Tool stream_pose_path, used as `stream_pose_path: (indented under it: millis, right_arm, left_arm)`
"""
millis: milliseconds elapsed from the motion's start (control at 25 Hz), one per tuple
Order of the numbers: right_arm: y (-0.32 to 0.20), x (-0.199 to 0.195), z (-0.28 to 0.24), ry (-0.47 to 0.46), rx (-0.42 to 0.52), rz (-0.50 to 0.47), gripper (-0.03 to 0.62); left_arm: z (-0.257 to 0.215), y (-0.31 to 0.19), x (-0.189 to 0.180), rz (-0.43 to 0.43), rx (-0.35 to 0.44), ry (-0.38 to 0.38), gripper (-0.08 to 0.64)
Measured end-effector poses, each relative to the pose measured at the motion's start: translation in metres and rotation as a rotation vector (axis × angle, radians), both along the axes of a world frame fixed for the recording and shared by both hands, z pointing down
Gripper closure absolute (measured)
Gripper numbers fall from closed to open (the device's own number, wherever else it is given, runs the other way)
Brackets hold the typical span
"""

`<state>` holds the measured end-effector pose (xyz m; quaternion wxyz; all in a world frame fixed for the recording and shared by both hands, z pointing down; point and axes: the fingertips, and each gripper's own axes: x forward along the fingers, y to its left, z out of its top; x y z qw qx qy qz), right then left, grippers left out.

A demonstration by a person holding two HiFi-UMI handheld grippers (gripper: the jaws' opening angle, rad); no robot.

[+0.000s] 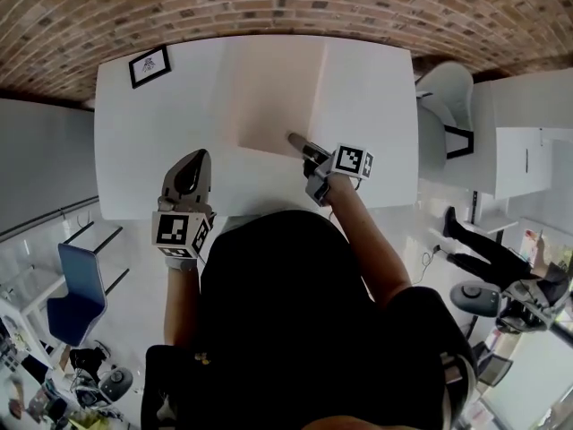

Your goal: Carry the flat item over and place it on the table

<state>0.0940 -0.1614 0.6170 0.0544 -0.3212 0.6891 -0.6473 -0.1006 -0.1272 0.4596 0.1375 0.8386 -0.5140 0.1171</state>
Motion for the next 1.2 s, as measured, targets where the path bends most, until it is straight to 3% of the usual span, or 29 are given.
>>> stream_pose_path:
  millis: [640,880,1200]
  right_arm:
    - [-0.065,-0.008,0.035,0.049,-0.039,-0.072,0.299]
    - [-0.078,-0.004,0.044,0.045,-0.035,-0.062,0.296]
    - [-0.094,0.014,0.064,0.118,-0.035,-0.011,0.281]
  left_arm:
    - [0.031,-0.064,-0.003,0.005,-0.078,0.013,0.555]
    - [0.039,-0.070,0.000,0.005,-0.102,0.017,0.555]
    - [0.049,-0.073,0.004,0.005,-0.131,0.025,0.555]
